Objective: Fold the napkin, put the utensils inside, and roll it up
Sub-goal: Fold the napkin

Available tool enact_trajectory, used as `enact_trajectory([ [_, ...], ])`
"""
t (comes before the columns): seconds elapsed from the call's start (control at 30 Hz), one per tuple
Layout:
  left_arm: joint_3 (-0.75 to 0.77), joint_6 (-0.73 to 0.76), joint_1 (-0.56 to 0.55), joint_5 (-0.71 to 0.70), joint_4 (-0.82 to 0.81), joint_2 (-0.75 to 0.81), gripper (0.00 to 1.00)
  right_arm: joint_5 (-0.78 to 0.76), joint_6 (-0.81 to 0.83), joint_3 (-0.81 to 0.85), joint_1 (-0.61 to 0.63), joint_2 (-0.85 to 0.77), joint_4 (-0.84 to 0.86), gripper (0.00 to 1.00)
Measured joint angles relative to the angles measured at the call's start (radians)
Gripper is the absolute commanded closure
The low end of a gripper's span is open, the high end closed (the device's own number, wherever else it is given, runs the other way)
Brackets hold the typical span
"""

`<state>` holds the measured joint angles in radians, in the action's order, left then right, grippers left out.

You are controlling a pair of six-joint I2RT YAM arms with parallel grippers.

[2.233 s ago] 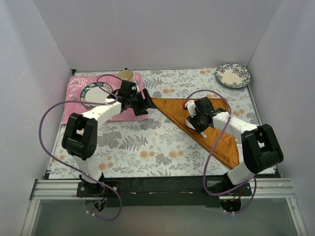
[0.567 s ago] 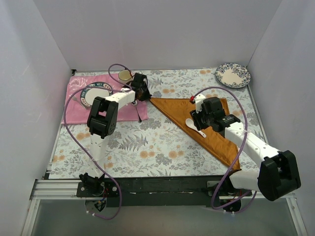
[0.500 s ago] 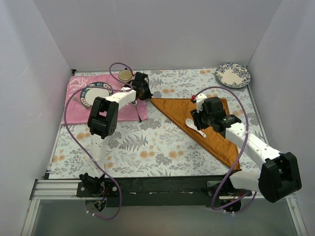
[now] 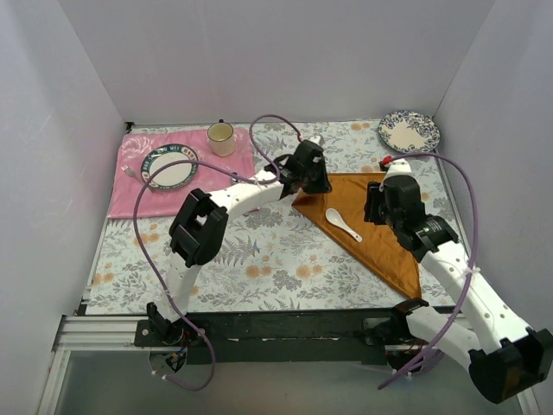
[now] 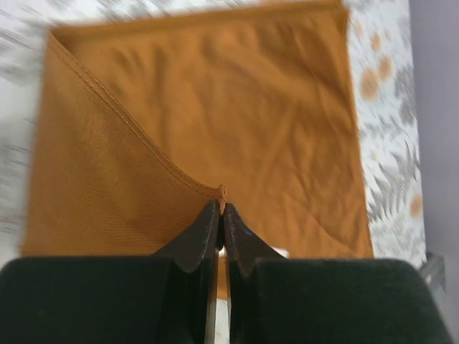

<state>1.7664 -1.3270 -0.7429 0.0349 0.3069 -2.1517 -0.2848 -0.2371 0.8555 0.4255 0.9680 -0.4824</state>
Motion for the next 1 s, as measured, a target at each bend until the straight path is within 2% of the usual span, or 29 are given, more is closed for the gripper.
enact_trajectory([
  [0.23, -0.002, -0.044, -0.204, 0.033, 0.002, 0.005, 0.99, -0.085, -0.03, 0.013, 0.0, -0.185, -0.045, 0.52],
  [0.33, 0.042, -0.053, -0.264, 0.044, 0.007, -0.02, 0.99, -0.104, -0.03, 0.013, 0.0, -0.224, -0.061, 0.52],
  [0.77, 0.202, -0.094, -0.299, 0.099, 0.03, -0.183, 0.96, -0.14, -0.031, 0.013, 0.0, -0.262, -0.123, 0.52],
  [1.0, 0.213, -0.103, -0.331, 0.128, 0.037, -0.199, 0.95, -0.158, -0.031, 0.013, 0.0, -0.264, -0.146, 0.52],
])
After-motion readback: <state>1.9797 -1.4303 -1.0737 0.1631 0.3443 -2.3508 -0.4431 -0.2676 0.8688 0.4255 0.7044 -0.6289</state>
